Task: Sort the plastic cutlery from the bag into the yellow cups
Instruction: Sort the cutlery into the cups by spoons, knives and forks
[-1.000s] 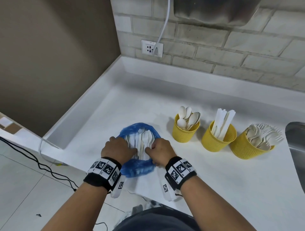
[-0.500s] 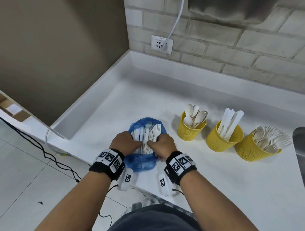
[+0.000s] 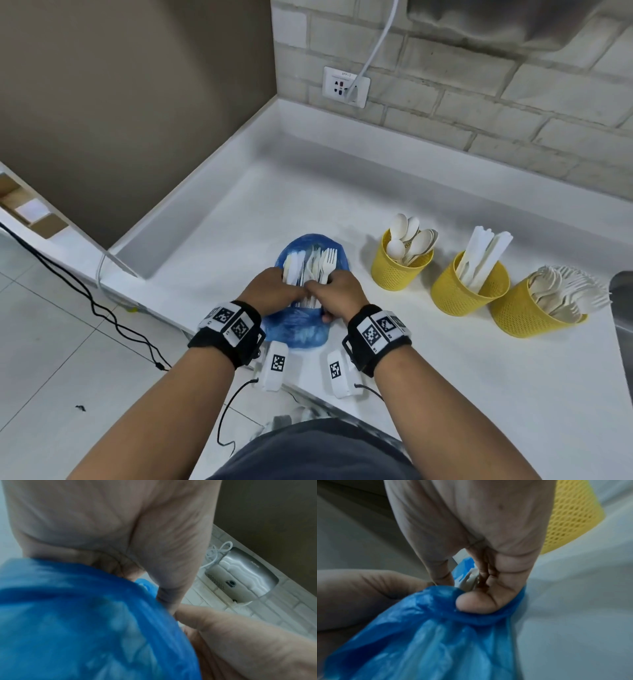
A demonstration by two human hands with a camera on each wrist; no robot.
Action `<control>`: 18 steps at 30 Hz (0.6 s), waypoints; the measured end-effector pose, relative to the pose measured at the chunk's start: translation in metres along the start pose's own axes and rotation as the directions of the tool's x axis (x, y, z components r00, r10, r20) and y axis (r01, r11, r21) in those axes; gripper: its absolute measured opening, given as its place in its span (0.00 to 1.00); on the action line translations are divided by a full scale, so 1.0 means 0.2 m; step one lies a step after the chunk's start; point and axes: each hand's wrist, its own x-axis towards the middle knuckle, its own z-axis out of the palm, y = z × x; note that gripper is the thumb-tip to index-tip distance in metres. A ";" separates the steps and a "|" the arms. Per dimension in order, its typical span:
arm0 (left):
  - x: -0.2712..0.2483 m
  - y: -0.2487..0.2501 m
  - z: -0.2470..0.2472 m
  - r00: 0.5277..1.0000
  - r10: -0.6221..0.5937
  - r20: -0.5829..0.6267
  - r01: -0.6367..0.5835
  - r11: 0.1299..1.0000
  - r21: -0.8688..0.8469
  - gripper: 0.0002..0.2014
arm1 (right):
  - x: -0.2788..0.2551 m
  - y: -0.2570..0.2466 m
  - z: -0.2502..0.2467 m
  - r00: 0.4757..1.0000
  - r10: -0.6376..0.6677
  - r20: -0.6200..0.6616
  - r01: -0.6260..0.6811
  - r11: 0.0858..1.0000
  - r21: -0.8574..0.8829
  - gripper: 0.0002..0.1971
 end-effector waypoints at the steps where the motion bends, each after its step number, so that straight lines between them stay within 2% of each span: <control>1: 0.00 0.00 0.00 1.000 0.001 0.011 -0.001 1.000 0.009 0.02 | 0.01 -0.01 0.00 1.000 -0.007 0.014 0.008 1.000 -0.013 0.09; 4: 0.00 0.01 0.01 0.999 0.026 -0.019 -0.025 0.998 0.057 0.11 | 0.02 -0.01 0.00 0.998 -0.052 0.037 0.054 0.997 -0.055 0.06; 7: 0.00 0.01 0.00 0.999 -0.011 -0.039 0.012 1.000 0.026 0.14 | 0.03 0.02 0.00 0.998 -0.016 0.061 0.015 1.000 0.023 0.08; 10: 0.01 -0.01 -0.01 0.996 -0.084 -0.004 0.083 0.994 -0.076 0.09 | 0.03 0.03 0.00 0.996 0.021 0.082 -0.030 0.993 0.111 0.10; 13: 0.00 -0.02 0.00 0.992 -0.122 0.019 0.123 0.972 -0.200 0.07 | 0.03 0.03 -0.01 0.996 0.024 0.087 -0.043 0.975 0.220 0.06; 18: -0.01 0.00 0.02 0.996 -0.092 -0.005 0.090 0.985 -0.149 0.06 | 0.01 0.09 0.01 1.000 -0.023 -0.018 0.027 0.966 0.257 0.07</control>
